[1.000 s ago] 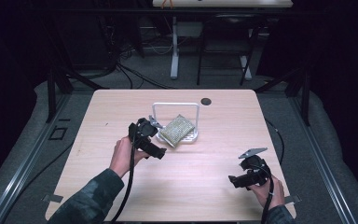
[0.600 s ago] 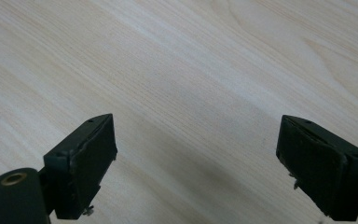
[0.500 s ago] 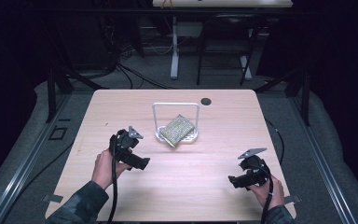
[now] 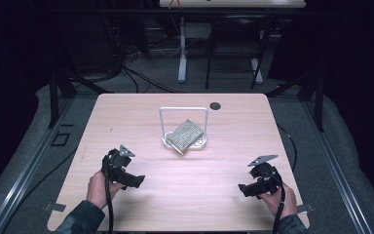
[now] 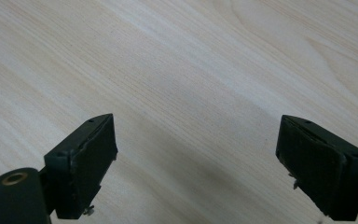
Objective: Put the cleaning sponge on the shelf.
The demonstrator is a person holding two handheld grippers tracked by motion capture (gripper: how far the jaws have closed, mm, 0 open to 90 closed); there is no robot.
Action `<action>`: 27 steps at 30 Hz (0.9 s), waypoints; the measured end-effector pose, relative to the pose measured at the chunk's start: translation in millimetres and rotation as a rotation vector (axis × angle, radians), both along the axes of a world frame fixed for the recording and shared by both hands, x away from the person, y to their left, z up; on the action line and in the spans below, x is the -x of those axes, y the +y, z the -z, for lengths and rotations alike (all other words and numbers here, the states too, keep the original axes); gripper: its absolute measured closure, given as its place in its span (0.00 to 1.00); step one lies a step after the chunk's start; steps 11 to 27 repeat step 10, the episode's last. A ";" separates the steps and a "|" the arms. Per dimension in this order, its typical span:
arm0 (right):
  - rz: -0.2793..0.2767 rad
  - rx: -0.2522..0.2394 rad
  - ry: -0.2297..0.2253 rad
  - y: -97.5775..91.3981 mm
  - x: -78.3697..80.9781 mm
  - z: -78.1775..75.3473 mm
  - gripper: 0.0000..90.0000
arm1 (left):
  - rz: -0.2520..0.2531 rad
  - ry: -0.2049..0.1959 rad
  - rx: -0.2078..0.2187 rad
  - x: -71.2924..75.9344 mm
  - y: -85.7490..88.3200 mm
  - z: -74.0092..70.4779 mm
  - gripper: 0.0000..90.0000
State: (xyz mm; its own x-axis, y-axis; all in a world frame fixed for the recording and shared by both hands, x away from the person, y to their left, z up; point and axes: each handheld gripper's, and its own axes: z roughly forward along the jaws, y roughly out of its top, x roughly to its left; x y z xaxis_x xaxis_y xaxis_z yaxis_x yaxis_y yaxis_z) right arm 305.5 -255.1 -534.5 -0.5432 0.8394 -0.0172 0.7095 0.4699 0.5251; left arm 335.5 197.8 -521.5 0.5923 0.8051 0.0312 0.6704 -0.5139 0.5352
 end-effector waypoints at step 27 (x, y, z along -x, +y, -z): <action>-0.011 0.000 0.011 1.2 -1.1 1.8 0.13 | 0.010 0.019 0.002 -1.3 4.6 11.1 0.00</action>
